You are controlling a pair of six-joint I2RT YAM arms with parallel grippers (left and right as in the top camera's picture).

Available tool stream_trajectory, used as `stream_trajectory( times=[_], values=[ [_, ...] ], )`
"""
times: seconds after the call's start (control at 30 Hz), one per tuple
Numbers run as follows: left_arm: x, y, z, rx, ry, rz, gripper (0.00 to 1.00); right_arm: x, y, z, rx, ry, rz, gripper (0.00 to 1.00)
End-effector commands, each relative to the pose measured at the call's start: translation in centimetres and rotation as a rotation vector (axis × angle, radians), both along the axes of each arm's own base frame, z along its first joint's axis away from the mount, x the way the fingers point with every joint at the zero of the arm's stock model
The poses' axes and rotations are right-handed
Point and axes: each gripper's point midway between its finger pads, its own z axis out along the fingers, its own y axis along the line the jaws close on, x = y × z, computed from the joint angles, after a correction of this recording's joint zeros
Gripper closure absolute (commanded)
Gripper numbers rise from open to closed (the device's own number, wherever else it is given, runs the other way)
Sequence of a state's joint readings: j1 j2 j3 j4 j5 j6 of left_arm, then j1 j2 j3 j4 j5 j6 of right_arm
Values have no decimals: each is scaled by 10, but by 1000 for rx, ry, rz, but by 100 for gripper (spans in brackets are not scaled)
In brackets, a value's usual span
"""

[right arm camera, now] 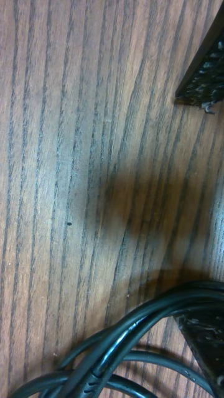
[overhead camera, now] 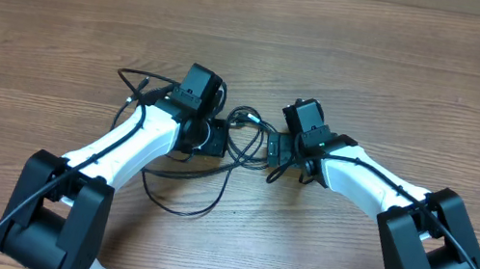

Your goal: Untangle cables

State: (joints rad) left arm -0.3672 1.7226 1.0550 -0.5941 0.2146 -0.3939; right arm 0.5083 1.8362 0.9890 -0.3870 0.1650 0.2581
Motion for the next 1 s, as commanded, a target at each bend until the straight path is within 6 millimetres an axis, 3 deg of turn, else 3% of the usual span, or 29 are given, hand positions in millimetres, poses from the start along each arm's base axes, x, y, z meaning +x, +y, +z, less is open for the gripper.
stream_trajectory(
  times=[0.0,0.33,0.63,0.97],
  values=[
    [1,0,-6,11,-2,11,55,-21,-13,-24,-38,84,-2,0],
    [0,0,-19,-1,-32,12,57,-21,-13,-24,-39,85,-2,0],
    [2,-1,-18,-3,-41,11,53,-21,-13,-24,-39,84,-2,0],
    [6,2,-18,11,-61,19,58,-21,-13,-24,-38,83,-2,0]
  ],
)
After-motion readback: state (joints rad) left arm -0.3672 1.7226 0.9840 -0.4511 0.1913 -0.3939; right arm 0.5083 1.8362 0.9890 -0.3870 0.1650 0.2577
